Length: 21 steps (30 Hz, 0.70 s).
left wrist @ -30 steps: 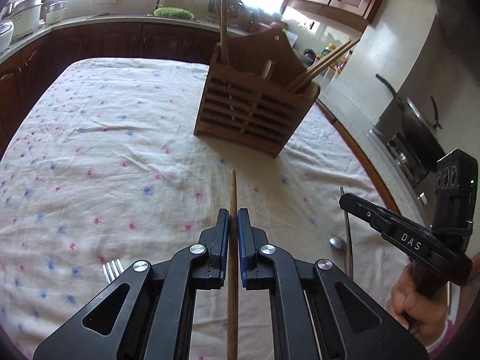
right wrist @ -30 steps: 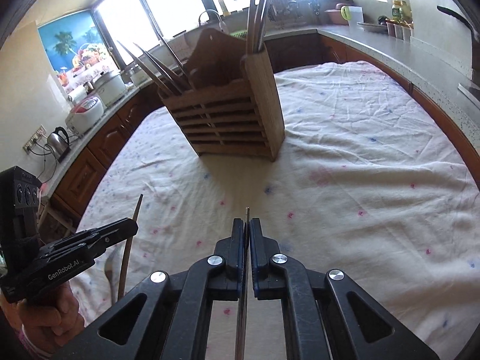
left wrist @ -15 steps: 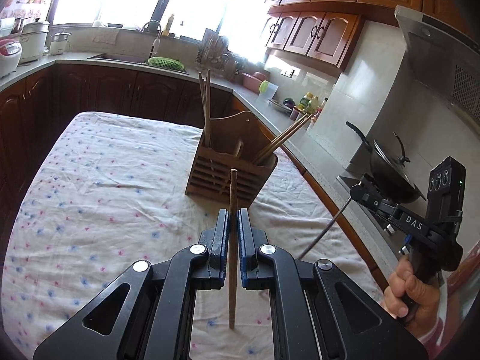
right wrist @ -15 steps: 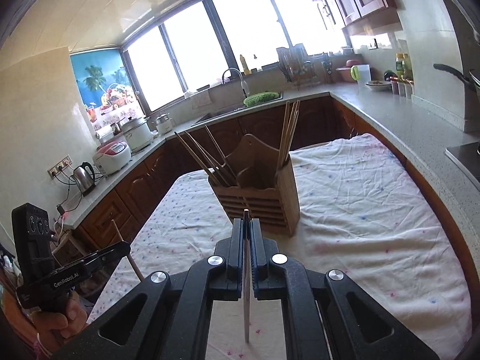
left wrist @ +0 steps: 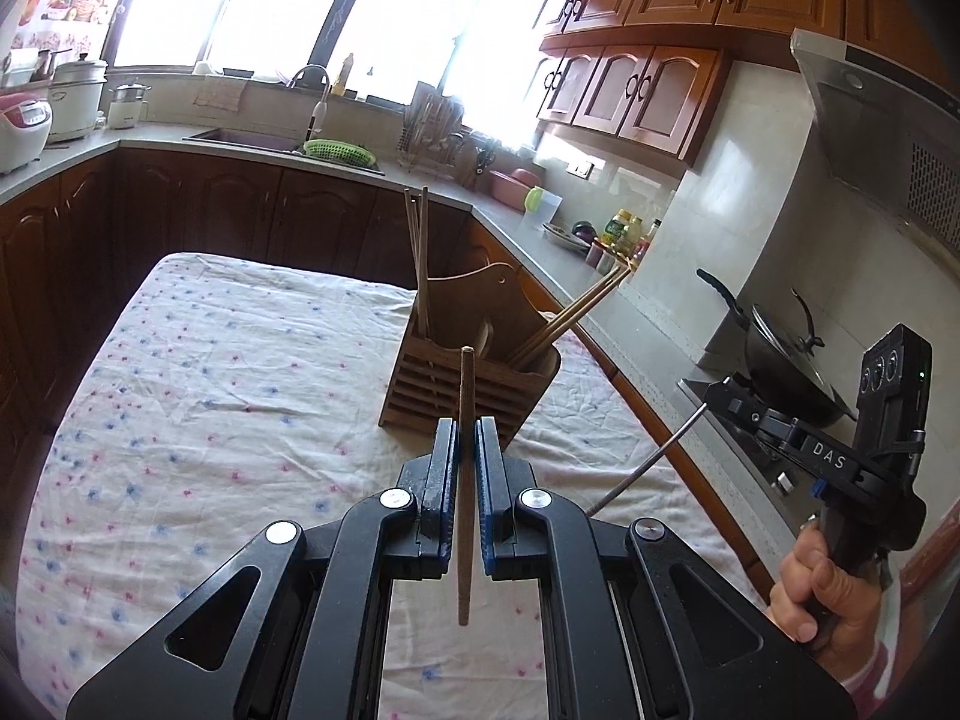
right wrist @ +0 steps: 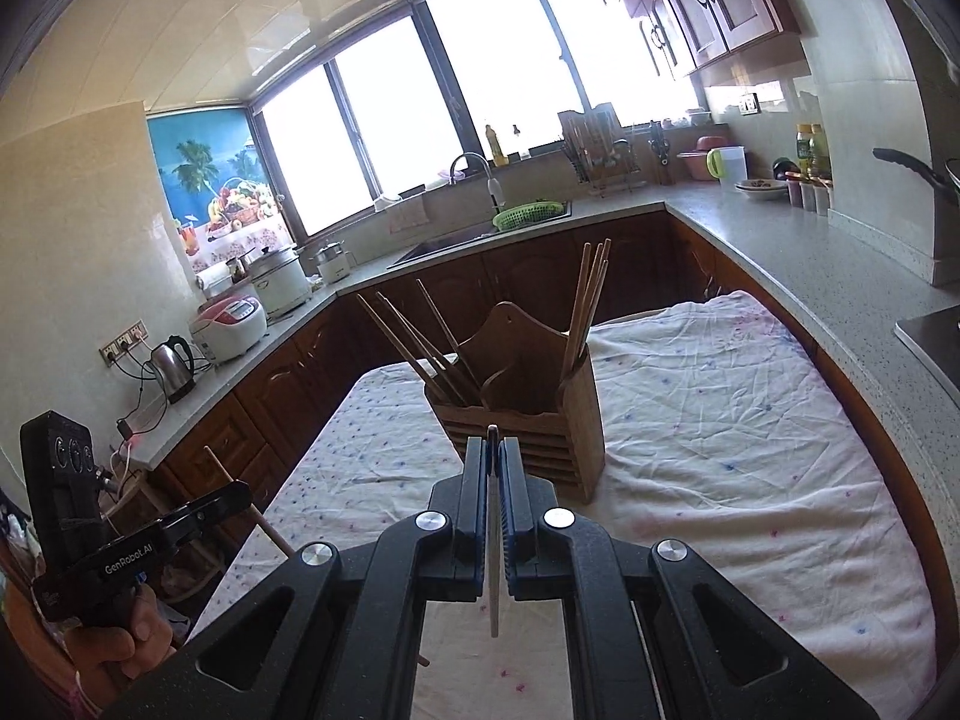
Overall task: Organize utensils
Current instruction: 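Lift both held chopsticks upright and carry them over the holder, then lower both held chopsticks into the wooden holder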
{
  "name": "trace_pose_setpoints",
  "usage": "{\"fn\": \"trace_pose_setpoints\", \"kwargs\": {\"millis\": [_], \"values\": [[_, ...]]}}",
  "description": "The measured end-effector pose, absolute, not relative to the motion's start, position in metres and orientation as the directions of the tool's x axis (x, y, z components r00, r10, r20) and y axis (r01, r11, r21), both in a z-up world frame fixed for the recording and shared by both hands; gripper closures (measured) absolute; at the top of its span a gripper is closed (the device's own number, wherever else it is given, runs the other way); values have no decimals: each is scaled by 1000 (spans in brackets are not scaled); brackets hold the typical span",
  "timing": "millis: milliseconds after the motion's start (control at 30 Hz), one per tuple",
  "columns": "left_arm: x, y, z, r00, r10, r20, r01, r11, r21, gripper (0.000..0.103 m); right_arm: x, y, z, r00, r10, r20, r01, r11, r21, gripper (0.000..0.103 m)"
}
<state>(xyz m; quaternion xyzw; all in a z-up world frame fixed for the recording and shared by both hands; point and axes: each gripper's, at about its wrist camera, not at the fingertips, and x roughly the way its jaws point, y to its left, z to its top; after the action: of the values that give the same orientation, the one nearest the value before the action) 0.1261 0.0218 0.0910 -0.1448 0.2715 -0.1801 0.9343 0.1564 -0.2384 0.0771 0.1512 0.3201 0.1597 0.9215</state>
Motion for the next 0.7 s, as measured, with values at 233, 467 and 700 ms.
{"fn": "trace_pose_setpoints", "kwargs": {"millis": [233,467,700], "values": [[135,22,108,814,-401,-419,258,897,-358,98,165,-241,91,766,390,-511,-207,902,378,99],[153,17,140,846,-396,-356,283,901,-329,98,185,-247,116,808,369,-459,-206,908,366,99],[193,13,180,894,-354,-276,272,917,-293,98,221,-252,144,855,334,-397,-200,918,342,99]]}}
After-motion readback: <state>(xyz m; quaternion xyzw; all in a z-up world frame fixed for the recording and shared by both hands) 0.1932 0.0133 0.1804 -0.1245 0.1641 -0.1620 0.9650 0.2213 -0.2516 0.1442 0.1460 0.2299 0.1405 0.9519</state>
